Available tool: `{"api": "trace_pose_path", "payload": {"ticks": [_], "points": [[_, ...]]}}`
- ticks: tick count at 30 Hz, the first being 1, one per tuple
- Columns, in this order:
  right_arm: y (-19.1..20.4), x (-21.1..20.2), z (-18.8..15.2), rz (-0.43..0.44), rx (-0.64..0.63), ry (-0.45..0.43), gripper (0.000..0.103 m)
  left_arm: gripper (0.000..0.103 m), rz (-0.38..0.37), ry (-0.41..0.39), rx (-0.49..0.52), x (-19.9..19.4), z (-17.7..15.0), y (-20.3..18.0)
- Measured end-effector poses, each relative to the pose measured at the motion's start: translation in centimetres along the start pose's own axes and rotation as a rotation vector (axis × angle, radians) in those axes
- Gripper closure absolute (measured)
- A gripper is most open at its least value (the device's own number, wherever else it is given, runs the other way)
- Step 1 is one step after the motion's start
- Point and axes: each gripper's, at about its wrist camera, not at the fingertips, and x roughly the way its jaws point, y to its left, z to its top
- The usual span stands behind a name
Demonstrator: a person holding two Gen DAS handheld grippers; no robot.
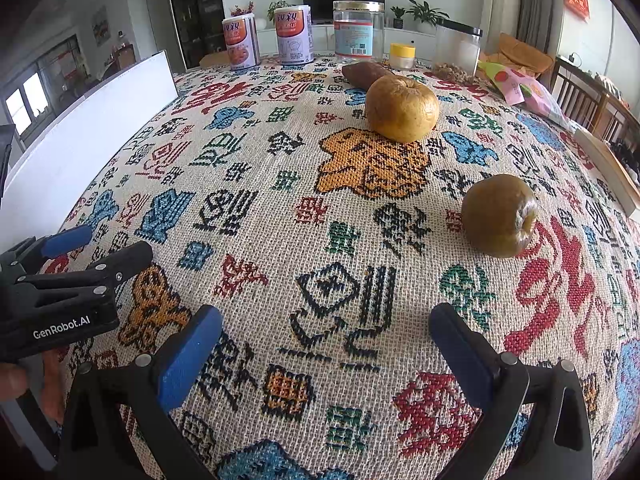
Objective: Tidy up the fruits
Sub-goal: 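Move the open left tool back over the table toward the yellow pear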
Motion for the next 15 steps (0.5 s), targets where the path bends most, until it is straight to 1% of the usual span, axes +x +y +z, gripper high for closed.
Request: {"api": "trace_pose_path", "payload": {"ticks": [11,12,15], "points": [[0.0,0.0,0.0,0.001,0.002,-0.001,0.000,0.005,0.000,0.000,0.000,0.0,0.0,0.0],[0.0,-0.2,0.0,-0.011,0.005,-0.006,0.000,0.005,0.000,0.000,0.000,0.0,0.0,0.0],[-0.7,-1.1,-1.1,-0.098,0.057,-0.009,0.000,0.005,0.000,0.000,0.000,0.0,0.0,0.0]]}}
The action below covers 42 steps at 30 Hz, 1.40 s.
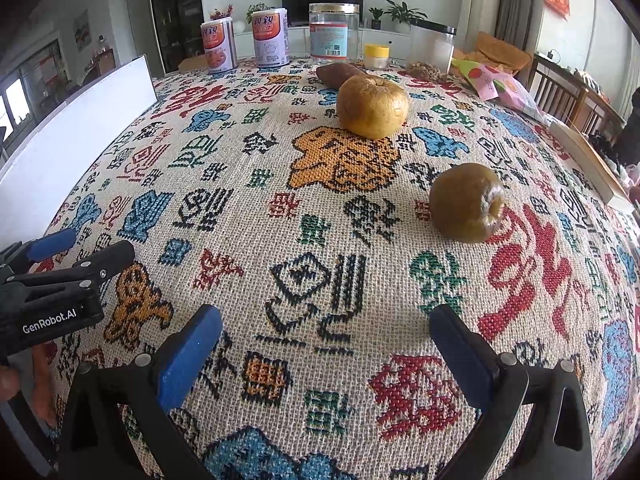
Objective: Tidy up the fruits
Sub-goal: 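Move the open left tool back over the table toward the yellow pear, then close the left tool around the yellow pear and lift it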
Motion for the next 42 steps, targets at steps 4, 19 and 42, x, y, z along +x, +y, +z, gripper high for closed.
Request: {"api": "trace_pose_path", "payload": {"ticks": [4,19,42], "points": [[-1.2,-0.9,-1.3,0.035,0.052,-0.005,0.000,0.005,0.001,0.000,0.001,0.0,0.0,0.0],[-0.9,-0.5,-1.1,0.006,0.021,0.008,0.000,0.006,-0.220,0.011,-0.031,0.3,5.3,-1.8],[-0.8,-0.5,-1.0,0.016,0.017,0.007,0.000,0.032,-0.244,0.027,0.089,6.3,12.2,-11.4]]}}
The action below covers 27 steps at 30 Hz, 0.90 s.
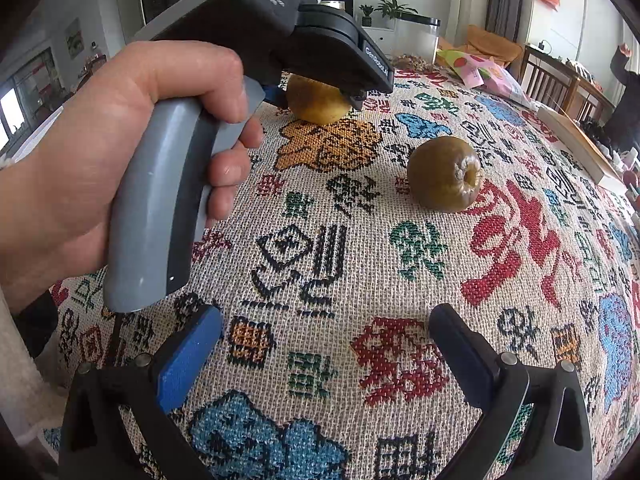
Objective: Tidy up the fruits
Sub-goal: 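Close the left tool around the yellow pear and lift it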
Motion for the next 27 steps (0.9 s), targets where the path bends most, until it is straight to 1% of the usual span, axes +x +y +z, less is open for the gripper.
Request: {"api": "trace_pose_path", "payload": {"ticks": [5,8,10,12,15,17,18,20,21,22,24,25,27], "points": [[0.0,0.0,0.0,0.000,0.000,0.000,0.000,0.032,0.123,-0.005,-0.055,-4.8,-4.6,7.1],[0.0,0.0,0.0,0.000,0.000,0.000,0.000,0.032,0.159,0.004,-0.114,-7.4,-7.7,10.6],[0.0,0.0,0.1,0.001,0.000,0.000,0.000,0.032,0.166,-0.009,-0.145,-8.8,-9.4,12.0],[0.0,0.0,0.1,0.001,0.000,0.000,0.000,0.032,0.186,-0.014,-0.175,-9.7,-10.6,12.8],[0.0,0.0,0.1,0.001,0.000,0.000,0.000,0.029,0.175,-0.044,-0.239,-9.9,-11.1,13.8],[0.0,0.0,0.1,0.001,0.000,0.000,0.000,0.019,0.199,-0.051,-0.265,-9.5,-11.0,14.1],[0.0,0.0,0.1,0.001,0.000,0.000,0.000,0.017,0.204,-0.054,-0.270,-9.3,-11.0,14.1],[0.0,0.0,0.1,0.002,0.001,0.000,0.000,0.016,0.223,-0.029,-0.270,-8.6,-11.0,14.2],[0.0,0.0,0.1,0.002,0.001,0.000,0.000,0.015,0.241,-0.038,-0.250,-8.5,-11.1,14.0],[0.0,0.0,0.1,0.002,0.001,0.000,0.000,0.013,0.260,-0.031,-0.231,-8.3,-11.1,13.7],[0.0,0.0,0.2,0.002,0.001,0.001,0.000,0.013,0.300,-0.003,-0.186,-8.0,-11.2,13.2],[0.0,0.0,0.2,0.002,0.001,0.000,0.000,0.012,0.312,0.002,-0.170,-8.1,-11.3,13.0],[-0.1,0.0,0.2,0.003,0.002,0.000,0.000,0.009,0.314,0.030,-0.179,-8.3,-11.5,13.2]]}}
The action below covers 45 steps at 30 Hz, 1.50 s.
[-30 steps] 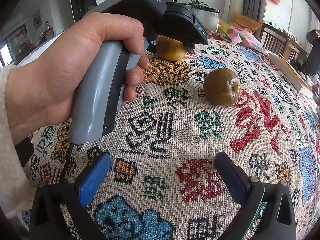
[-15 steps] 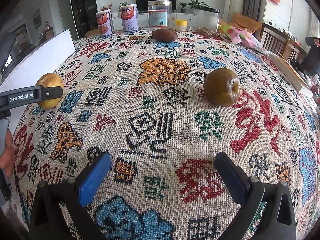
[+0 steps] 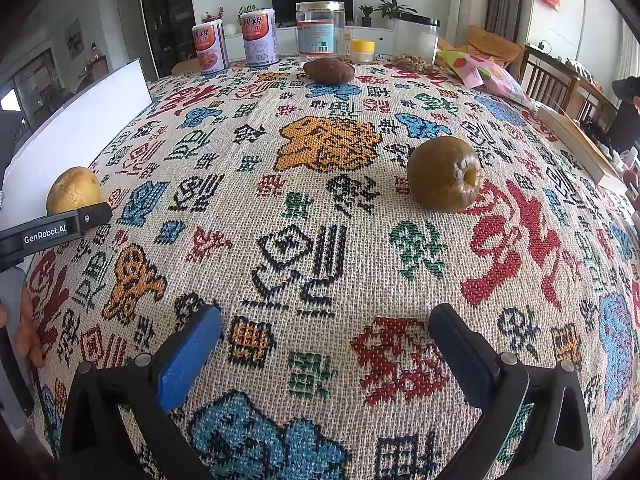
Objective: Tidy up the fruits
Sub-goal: 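Close the left tool around the yellow pear and lift it, then hold the pear in the left tool while the right tool closes on the sweet potato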
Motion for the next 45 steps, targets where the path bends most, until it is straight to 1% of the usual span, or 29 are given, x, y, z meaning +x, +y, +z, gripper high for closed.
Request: {"api": "trace_pose_path", "payload": {"ticks": [1,2,4,6,7,9,10,21,23,24,25,27,29,30,31,33,34,36,38,40,41,43,45], "points": [[0.0,0.0,0.0,0.000,0.000,0.000,0.000,0.009,-0.010,0.019,-0.005,0.0,-0.1,0.3],[0.0,0.0,0.1,0.000,0.000,0.000,0.000,0.006,-0.013,0.037,0.000,-0.1,-0.1,0.5],[0.0,0.0,0.1,0.000,0.000,0.000,0.000,0.004,-0.015,0.052,0.020,-0.1,-0.2,1.0],[0.0,0.0,0.1,0.000,0.000,0.000,0.000,0.001,-0.020,0.043,0.035,0.0,-0.4,1.3],[0.0,0.0,0.1,0.000,0.000,0.000,0.000,0.000,-0.026,0.027,0.040,0.0,-0.5,1.5],[0.0,0.0,0.1,0.000,0.000,0.000,0.000,0.000,-0.033,-0.029,0.062,-0.1,-0.9,1.5],[0.0,0.0,0.1,0.000,0.000,0.000,0.000,0.000,-0.039,-0.041,0.060,-0.1,-1.0,1.5],[0.3,-0.4,-0.4,-0.002,-0.010,0.003,0.000,0.000,-0.043,-0.045,0.055,-0.1,-0.9,1.6],[0.7,-0.8,-0.4,0.030,-0.009,0.004,0.001,0.000,-0.045,-0.046,0.055,-0.1,-0.9,1.6],[0.9,-1.3,0.0,0.060,0.005,-0.007,0.002,0.000,-0.046,-0.046,0.054,-0.1,-1.0,1.6],[1.2,-1.8,0.8,0.086,0.013,-0.024,0.004,0.000,-0.046,-0.047,0.055,-0.2,-1.0,1.6],[1.7,-3.0,3.9,0.123,0.017,-0.068,0.005,0.000,-0.046,-0.047,0.055,-0.2,-1.0,1.7],[1.8,-3.8,8.7,0.176,0.044,-0.122,0.005,0.000,-0.047,-0.047,0.054,-0.2,-1.1,1.7],[1.5,-3.8,11.3,0.194,0.069,-0.139,0.005,0.000,-0.047,-0.047,0.054,-0.2,-1.1,1.7],[1.2,-3.2,13.9,0.211,0.096,-0.138,0.005,0.000,-0.046,-0.047,0.054,-0.2,-1.1,1.7],[0.5,-0.3,19.1,0.230,0.143,-0.089,0.005,0.000,-0.047,-0.047,0.054,-0.2,-1.1,1.7],[0.2,1.5,21.2,0.220,0.153,-0.062,0.005,0.000,-0.046,-0.047,0.054,-0.2,-1.1,1.7],[-0.2,5.7,24.7,0.162,0.132,0.011,0.011,0.000,-0.047,-0.047,0.054,-0.2,-1.1,1.7],[-0.2,9.8,27.0,0.101,0.090,0.092,0.023,0.000,-0.049,-0.047,0.053,-0.2,-1.1,1.7],[0.1,12.9,28.4,0.068,0.036,0.144,0.027,0.000,-0.049,-0.048,0.052,-0.2,-1.0,1.7],[0.4,14.2,28.8,0.055,0.007,0.160,0.027,0.000,-0.049,-0.048,0.052,-0.2,-1.0,1.7],[1.1,16.1,29.0,0.048,-0.038,0.192,0.029,0.001,-0.049,-0.048,0.052,-0.2,-1.0,1.7],[1.8,17.5,28.9,-0.010,-0.105,0.213,0.030,0.001,-0.049,-0.048,0.052,-0.2,-1.0,1.7]]}}
